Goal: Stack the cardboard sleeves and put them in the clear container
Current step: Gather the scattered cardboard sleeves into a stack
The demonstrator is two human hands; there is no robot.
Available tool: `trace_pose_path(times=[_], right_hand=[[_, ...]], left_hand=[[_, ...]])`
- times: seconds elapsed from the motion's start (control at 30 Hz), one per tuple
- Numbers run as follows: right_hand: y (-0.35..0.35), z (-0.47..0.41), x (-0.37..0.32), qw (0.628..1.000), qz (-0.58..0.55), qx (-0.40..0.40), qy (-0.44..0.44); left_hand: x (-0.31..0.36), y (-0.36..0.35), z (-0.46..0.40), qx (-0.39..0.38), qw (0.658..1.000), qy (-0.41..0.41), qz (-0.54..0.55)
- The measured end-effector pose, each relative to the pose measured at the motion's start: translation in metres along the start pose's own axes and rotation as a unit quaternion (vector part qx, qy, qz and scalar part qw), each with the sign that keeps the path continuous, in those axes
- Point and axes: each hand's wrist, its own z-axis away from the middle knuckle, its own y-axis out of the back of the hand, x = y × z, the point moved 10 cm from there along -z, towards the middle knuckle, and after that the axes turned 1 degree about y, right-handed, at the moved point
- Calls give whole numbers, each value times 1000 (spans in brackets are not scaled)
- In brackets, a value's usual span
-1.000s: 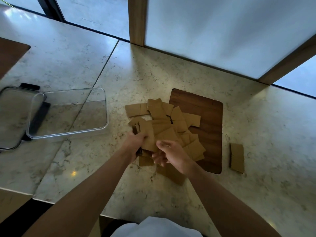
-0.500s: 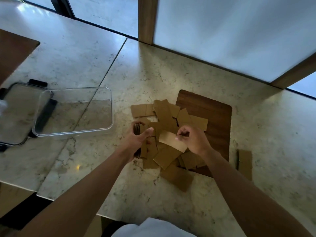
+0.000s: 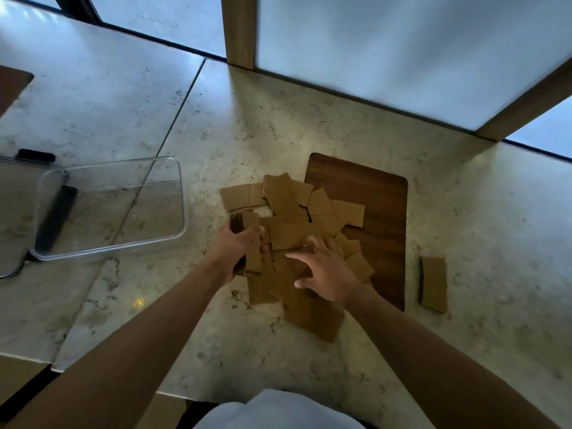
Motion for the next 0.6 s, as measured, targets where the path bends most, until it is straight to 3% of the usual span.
trace_pose_path(times=[0.17,0.3,0.37,0.47,0.53,0.6], right_hand=[[37,-4,17,987,-64,149,-8],[54,-10,35,965,-207,152,-51],[64,-8,41,919,-337,173,-108],[34,-15,23,802,-553,117,-193],[20,-24,10,819,-536,104,-176],[25,-31,20,893,-386,150,-177]], left_hand=[[1,6,4,14,999,-28,-16],[7,2,7,14,995,-66,-69],[7,-7,5,-14,994,-67,-86],[-4,-17,-4,-24,998,-22,-51],[-6,-15,-10,13,1000,2,-20],[-6,-8,-17,44,999,16,11]])
